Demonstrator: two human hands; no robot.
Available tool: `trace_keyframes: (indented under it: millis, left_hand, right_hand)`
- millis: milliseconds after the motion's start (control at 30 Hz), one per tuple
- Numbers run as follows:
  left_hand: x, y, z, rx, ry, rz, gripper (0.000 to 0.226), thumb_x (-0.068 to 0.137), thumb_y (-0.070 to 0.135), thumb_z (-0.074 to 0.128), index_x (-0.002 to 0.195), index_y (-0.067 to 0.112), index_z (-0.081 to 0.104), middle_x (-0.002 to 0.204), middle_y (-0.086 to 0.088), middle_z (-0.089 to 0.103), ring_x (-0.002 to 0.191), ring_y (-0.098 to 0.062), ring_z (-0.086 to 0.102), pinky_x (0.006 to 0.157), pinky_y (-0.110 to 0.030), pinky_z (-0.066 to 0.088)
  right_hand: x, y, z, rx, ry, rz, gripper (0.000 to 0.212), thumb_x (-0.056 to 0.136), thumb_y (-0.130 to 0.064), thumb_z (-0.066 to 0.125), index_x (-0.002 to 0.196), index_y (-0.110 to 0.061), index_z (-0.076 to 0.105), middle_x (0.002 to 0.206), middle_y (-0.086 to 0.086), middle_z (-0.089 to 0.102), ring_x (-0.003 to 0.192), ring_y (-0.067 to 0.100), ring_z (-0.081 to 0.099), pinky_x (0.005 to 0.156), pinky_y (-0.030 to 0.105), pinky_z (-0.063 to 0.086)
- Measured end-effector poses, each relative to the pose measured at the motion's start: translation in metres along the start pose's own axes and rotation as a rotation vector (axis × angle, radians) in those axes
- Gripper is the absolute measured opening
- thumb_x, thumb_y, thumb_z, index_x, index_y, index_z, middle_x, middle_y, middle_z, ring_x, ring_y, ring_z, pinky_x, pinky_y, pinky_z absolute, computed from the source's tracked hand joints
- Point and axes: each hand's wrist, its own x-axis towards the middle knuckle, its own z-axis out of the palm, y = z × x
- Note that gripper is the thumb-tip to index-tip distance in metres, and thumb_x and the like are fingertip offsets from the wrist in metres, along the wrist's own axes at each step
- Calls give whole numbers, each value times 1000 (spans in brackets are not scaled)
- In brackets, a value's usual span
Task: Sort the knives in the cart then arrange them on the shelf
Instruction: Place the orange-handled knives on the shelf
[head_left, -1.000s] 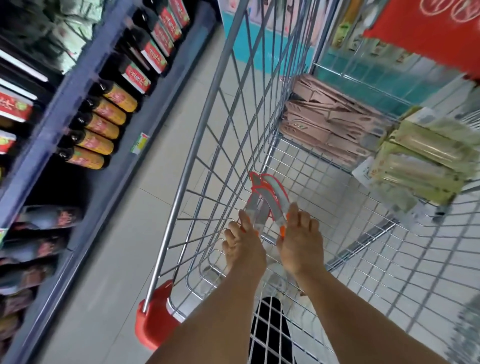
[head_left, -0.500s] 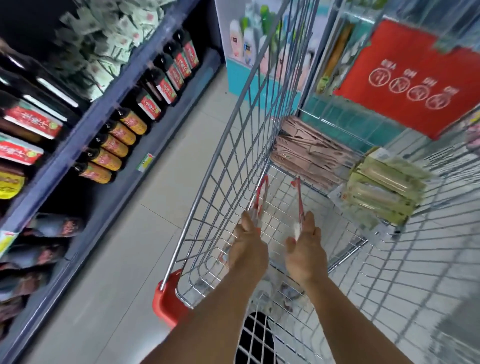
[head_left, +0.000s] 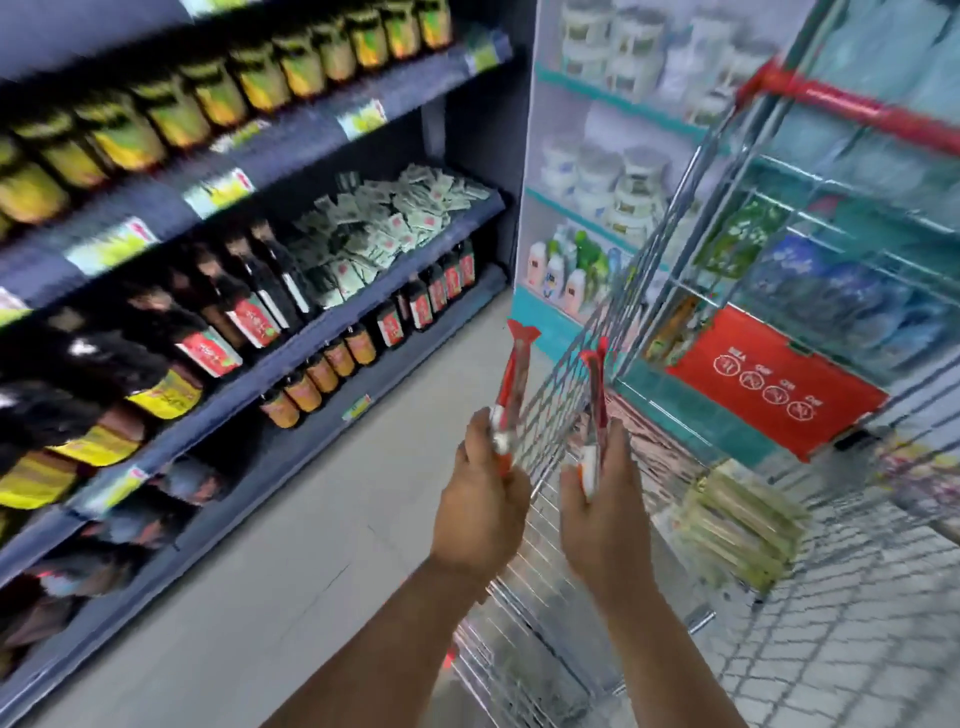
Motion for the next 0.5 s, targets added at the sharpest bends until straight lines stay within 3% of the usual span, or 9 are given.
trace_keyframes:
  millis: [133,233,400,500]
  left_hand:
    - [-1,-5,-74,-61,146,32,61,90,13,47,144,21,20,112,-15,54,78,-30,56,60,-31,33]
    - [-5,-17,-137,-93,298,95,55,88,7,49,139,13,29,102,-13,49,71,-8,40,65,-27,25]
    - [-24,-66,-251,-145,473,102,41,91,14,47,127,25,30,97,-10,54,80,-30,51,66,-30,35]
    - [-44,-97,-321,-107,584,108,38,89,15,42,110,42,24,96,-4,52,77,-25,50,64,-31,37]
  right_hand:
    - [-10,-71,13,45,4,-108,66,92,-16,54,150,-13,22,138,15,45,121,32,48,93,35,40]
    - [-21,-129,35,70,-33,-214,67,91,-16,53,150,-15,21,133,10,46,117,29,49,89,32,38]
    - [-60,-232,91,92,-126,-393,68,93,-19,51,151,-20,15,136,11,42,120,29,48,87,30,37]
    - [-92,-291,129,119,-179,-503,68,94,-18,51,152,-15,14,146,10,36,131,25,39,96,25,30]
